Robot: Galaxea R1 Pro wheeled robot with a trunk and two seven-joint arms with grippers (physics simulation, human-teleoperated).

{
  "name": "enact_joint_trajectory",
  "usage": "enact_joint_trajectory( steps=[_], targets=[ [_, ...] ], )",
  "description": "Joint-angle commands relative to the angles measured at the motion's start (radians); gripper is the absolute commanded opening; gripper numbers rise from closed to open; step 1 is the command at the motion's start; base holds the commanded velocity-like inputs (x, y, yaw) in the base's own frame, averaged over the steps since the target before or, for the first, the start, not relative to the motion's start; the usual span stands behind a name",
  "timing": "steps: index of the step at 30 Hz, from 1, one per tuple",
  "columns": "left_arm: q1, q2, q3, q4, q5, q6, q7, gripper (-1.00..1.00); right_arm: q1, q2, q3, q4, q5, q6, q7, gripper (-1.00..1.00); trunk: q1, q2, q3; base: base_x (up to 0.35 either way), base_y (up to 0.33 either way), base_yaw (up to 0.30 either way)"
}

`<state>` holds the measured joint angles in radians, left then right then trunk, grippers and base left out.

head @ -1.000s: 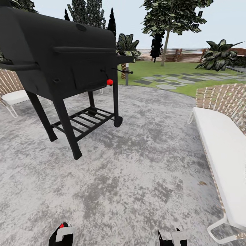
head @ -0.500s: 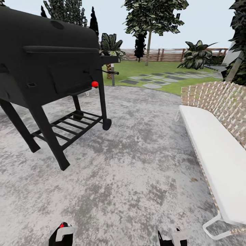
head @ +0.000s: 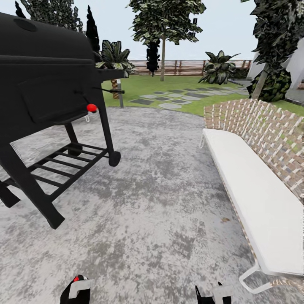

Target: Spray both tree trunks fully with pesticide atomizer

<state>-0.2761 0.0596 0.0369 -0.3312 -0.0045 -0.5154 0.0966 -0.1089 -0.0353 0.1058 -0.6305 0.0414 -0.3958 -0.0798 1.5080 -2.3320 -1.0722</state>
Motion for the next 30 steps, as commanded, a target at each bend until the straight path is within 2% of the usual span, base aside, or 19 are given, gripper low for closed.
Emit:
enact_joint_trajectory(
  steps=[1, 10, 22, 30],
  targets=[
    [0.000, 0.000, 0.000, 0.000, 0.000, 0.000, 0.000, -1.00, 0.000, 0.000, 0.000, 0.000, 0.000, 0.000, 0.000, 1.00, 0.000, 0.000, 0.000, 0.330, 0.029, -0.261],
    [0.000, 0.000, 0.000, 0.000, 0.000, 0.000, 0.001, -1.00, 0.000, 0.000, 0.001, 0.000, 0.001, 0.000, 0.003, 1.00, 0.000, 0.000, 0.000, 0.319, 0.149, -0.236],
    [0.000, 0.000, 0.000, 0.001, 0.000, 0.000, 0.002, -1.00, 0.000, 0.000, 0.004, 0.002, 0.003, 0.002, 0.006, 1.00, 0.000, 0.000, 0.000, 0.323, 0.124, -0.019],
    [0.000, 0.000, 0.000, 0.001, 0.000, 0.001, 0.001, -1.00, 0.000, 0.000, 0.003, 0.001, 0.003, 0.002, 0.002, 1.00, 0.000, 0.000, 0.000, 0.336, 0.025, 0.000]
  ],
)
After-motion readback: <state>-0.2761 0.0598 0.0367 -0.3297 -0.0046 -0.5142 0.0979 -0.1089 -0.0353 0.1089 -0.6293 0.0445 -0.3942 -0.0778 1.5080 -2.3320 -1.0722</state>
